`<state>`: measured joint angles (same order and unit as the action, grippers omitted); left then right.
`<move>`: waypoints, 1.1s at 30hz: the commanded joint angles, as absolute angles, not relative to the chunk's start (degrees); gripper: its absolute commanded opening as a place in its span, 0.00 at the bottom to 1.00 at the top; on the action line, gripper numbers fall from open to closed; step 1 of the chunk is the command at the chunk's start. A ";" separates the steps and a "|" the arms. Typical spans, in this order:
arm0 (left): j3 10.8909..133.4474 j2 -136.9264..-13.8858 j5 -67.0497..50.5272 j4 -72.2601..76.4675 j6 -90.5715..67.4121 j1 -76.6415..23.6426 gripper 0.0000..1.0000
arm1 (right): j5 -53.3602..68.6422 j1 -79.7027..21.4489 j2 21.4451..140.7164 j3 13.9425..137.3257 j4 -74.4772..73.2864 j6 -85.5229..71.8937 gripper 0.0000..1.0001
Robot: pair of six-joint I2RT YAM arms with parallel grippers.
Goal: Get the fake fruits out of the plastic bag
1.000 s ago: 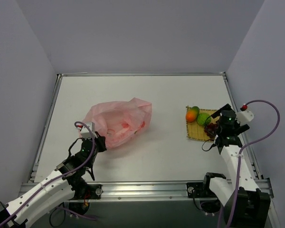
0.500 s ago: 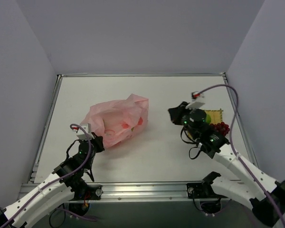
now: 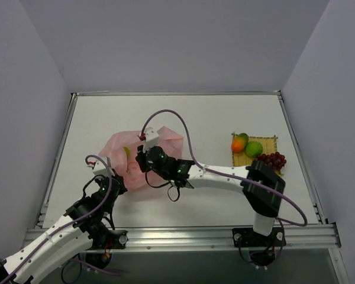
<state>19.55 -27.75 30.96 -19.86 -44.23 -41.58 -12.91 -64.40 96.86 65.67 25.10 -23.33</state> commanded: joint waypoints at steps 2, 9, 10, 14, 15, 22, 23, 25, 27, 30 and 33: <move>22.85 -27.51 36.20 -28.03 -52.02 -42.19 0.02 | -14.33 -63.46 107.56 72.68 29.79 -20.48 0.07; 21.45 -29.17 39.20 -32.60 -59.75 -42.45 0.02 | -12.39 -61.79 118.73 76.98 37.27 -20.39 0.15; 21.36 -29.61 39.11 -32.61 -59.94 -42.45 0.02 | -12.65 -61.61 119.18 77.34 37.70 -20.48 0.18; 20.92 -30.59 38.76 -31.64 -60.73 -42.54 0.02 | -13.44 -61.70 121.64 79.19 40.51 -22.23 0.52; 20.74 -30.50 38.41 -31.12 -60.91 -42.54 0.03 | -14.06 -61.79 122.68 79.28 41.13 -23.19 0.61; 19.07 -26.46 36.12 -28.56 -59.15 -42.63 0.02 | -16.17 -61.79 129.98 87.07 40.87 -23.56 0.93; 19.25 -25.93 36.04 -29.09 -58.98 -42.63 0.02 | -16.00 -61.70 130.95 88.32 40.43 -23.47 0.94; 19.42 -24.61 35.77 -29.44 -58.36 -42.63 0.02 | -14.68 -61.61 133.93 90.78 40.34 -23.38 0.95; 19.69 -23.82 35.51 -30.14 -58.01 -42.63 0.02 | -13.37 -61.52 137.35 95.08 39.81 -23.64 0.98; 19.60 -23.03 35.16 -31.02 -58.09 -42.71 0.02 | -9.07 -61.17 141.75 100.53 41.31 -24.43 1.00; 19.25 -21.80 35.33 -32.25 -58.27 -42.71 0.02 | -0.89 -60.29 144.83 103.27 45.25 -27.58 0.95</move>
<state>18.02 -22.65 35.55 -30.39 -58.74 -42.33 -7.86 -61.19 143.41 99.61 39.70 -24.43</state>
